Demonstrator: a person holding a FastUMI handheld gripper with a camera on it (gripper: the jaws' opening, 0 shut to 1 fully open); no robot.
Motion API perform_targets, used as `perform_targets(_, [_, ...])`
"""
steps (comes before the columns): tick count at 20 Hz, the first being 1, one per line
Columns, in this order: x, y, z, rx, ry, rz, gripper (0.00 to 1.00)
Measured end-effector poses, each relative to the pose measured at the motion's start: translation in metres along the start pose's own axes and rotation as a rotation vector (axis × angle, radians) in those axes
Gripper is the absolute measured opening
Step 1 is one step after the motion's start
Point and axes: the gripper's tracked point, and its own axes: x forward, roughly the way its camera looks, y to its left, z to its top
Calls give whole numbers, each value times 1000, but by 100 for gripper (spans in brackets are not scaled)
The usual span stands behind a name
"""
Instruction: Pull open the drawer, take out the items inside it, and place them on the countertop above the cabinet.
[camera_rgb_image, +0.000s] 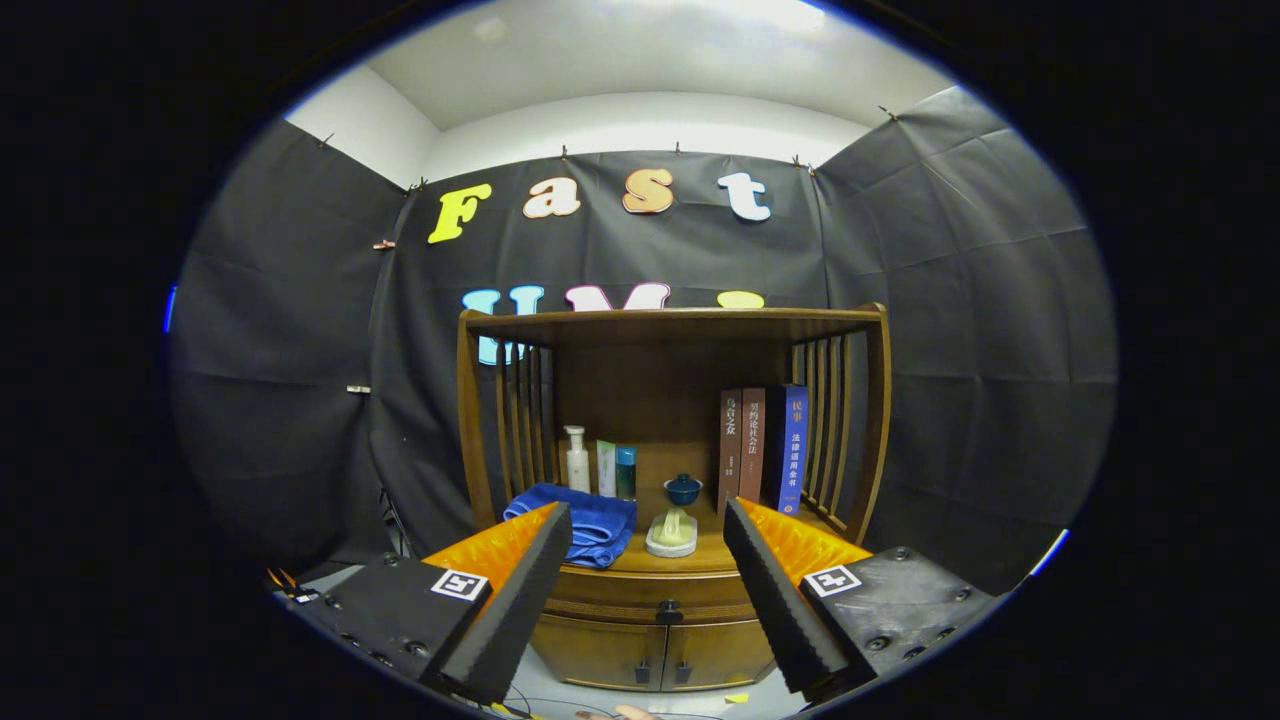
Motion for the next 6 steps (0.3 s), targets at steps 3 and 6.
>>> perform_targets(3, [-2, -1, 0, 6, 0, -2, 99])
perform_targets(6, [-5, -3, -2, 5, 7, -6, 99])
